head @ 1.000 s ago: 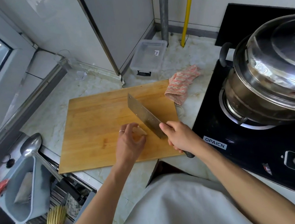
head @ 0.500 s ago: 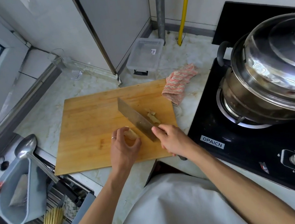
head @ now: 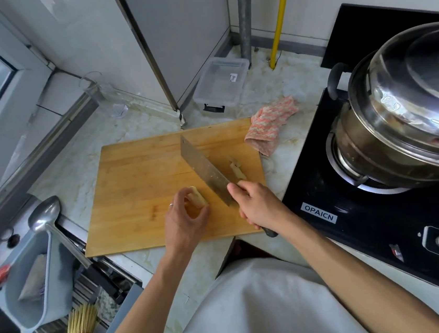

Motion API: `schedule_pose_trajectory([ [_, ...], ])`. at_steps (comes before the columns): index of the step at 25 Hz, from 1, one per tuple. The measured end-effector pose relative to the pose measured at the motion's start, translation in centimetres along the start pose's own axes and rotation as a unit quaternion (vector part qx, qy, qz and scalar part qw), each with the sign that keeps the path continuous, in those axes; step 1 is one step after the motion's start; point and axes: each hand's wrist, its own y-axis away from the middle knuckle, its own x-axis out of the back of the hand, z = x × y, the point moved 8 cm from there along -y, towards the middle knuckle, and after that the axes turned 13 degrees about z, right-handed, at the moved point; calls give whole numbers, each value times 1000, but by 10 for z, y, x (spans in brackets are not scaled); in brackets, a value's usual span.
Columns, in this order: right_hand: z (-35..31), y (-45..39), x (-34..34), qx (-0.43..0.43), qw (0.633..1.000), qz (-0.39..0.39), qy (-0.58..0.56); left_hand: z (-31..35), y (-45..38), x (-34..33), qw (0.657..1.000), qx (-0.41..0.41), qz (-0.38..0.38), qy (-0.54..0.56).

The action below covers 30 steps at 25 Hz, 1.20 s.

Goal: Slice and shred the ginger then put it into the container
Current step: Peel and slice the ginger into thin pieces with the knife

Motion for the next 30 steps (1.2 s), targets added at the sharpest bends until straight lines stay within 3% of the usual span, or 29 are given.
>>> schedule_pose_trajectory([
  [3,-2,-3,-10,-31,999,-9,-20,0,0,1,1000,-8,-1,2],
  [8,15,-5,14,-81,993,72,-47,0,1,0,1000,11,-11,17],
  [12,17,9,20,-50,996,66,-36,-3,0,-1,998,32,-15,46],
  [15,6,21,11,-11,999,36,-7,-10,-4,5,992,100,15,78],
  [18,0,29,1,5,999,21,32,-13,-9,1,984,178,0,29],
  [25,2,42,-1,-21,998,24,59,-12,-18,0,983,167,-46,54],
  [30,-2,49,-5,-31,997,26,71,-25,-18,9,984,169,-21,55],
])
